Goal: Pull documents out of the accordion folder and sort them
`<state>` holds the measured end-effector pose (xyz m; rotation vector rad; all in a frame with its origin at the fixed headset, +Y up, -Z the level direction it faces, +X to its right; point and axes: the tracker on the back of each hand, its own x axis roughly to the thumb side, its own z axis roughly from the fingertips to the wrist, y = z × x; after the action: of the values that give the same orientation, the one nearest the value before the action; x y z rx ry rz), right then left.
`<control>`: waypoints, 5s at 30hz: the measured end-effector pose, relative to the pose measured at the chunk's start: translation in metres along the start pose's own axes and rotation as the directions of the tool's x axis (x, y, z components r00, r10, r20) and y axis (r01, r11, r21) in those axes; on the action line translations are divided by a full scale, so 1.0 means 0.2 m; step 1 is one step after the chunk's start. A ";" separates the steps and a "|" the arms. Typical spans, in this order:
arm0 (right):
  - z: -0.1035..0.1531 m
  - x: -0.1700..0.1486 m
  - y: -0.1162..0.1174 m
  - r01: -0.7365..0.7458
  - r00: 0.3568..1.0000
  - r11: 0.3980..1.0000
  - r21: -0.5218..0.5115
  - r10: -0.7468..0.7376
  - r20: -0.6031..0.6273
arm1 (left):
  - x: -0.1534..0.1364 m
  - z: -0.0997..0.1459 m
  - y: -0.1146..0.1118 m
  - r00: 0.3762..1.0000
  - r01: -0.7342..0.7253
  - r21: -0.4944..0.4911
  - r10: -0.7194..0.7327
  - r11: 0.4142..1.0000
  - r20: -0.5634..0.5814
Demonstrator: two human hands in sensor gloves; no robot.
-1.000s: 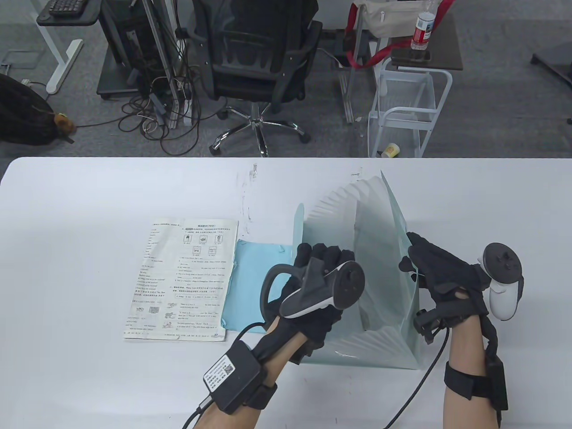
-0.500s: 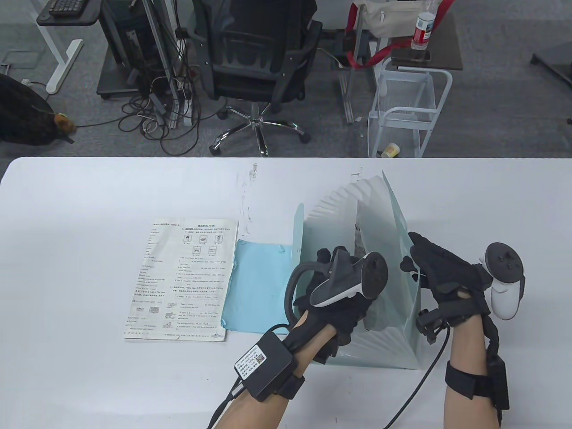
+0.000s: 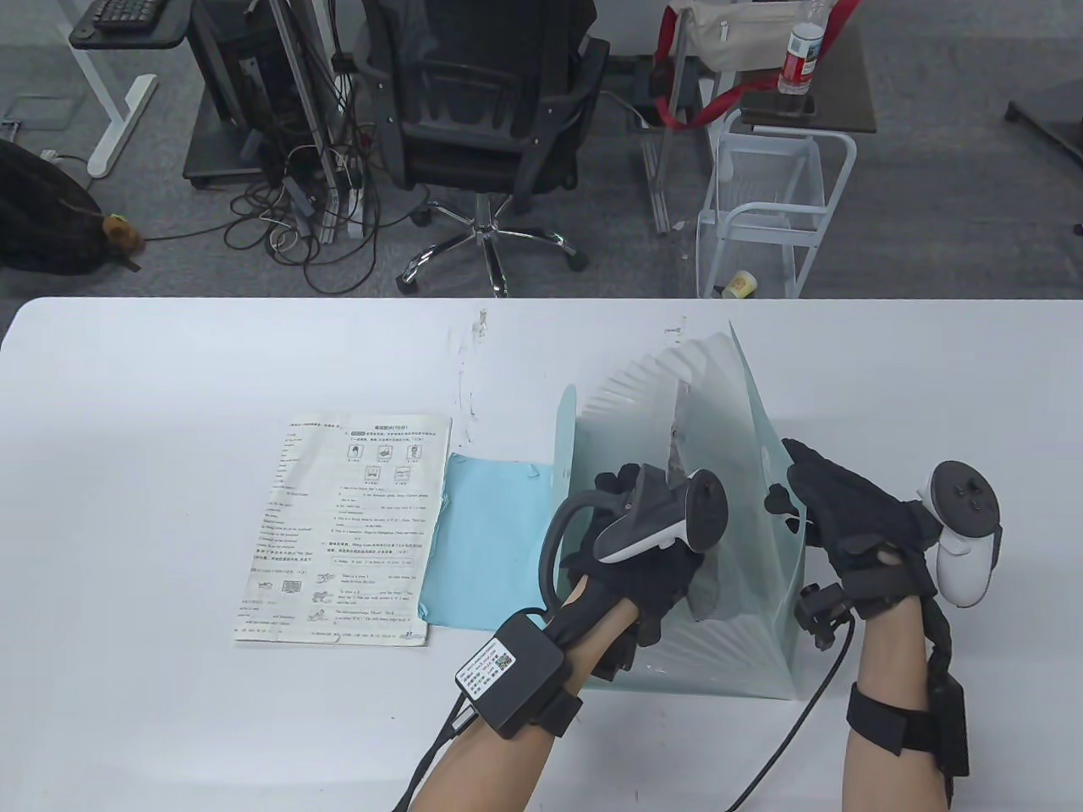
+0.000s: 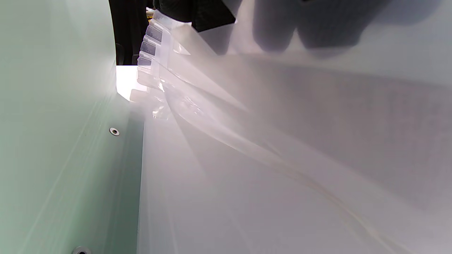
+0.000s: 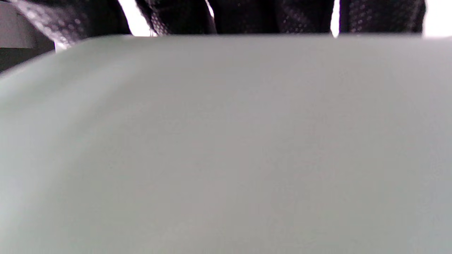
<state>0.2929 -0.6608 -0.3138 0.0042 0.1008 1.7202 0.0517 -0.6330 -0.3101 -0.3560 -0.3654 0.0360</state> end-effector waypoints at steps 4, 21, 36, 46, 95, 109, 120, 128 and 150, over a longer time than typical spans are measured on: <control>0.00 0.00 0.01 -0.006 1.000 1.000 0.009 0.006 0.001 | 0.01 -0.02 -0.01 1.000 -0.022 -0.024 0.022 0.999 0.019; 0.01 -0.01 -0.02 0.018 1.000 1.000 -0.006 -0.018 0.001 | -0.05 0.09 0.12 0.987 -0.097 0.158 0.074 0.983 0.142; 0.00 -0.01 -0.03 0.013 1.000 1.000 0.002 -0.013 -0.001 | -0.21 0.30 0.26 0.971 -0.135 0.347 0.054 0.928 0.235; 0.00 -0.02 -0.02 0.001 1.000 1.000 0.004 -0.001 -0.001 | -0.23 0.30 0.23 0.964 -0.121 0.474 -0.010 0.872 0.265; 0.00 -0.01 -0.02 -0.007 1.000 1.000 0.013 0.007 -0.007 | -1.43 0.70 0.14 0.858 -0.008 0.656 0.342 0.755 -0.383; -0.01 -0.01 -0.01 -0.013 1.000 1.000 0.023 0.013 -0.010 | -1.25 0.37 -0.02 0.903 0.161 0.646 0.153 0.747 -0.402; -0.01 -0.01 0.00 -0.026 1.000 0.999 0.025 0.026 -0.010 | -1.11 0.33 -0.18 0.931 0.152 0.394 0.003 0.907 -0.365; -0.01 -0.01 0.00 -0.024 1.000 0.999 0.026 0.024 -0.010 | -1.07 0.32 -0.34 0.949 0.118 0.209 -0.048 0.971 -0.310; 0.00 0.00 0.01 -0.044 0.999 0.999 -0.020 0.044 -0.016 | -1.14 0.30 -0.50 0.938 -0.227 0.062 0.235 0.972 -0.253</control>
<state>0.2904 -0.6611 -0.3144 -0.0221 0.0959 1.7652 -0.1858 -0.7288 -0.3012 -0.3662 -0.0624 0.2238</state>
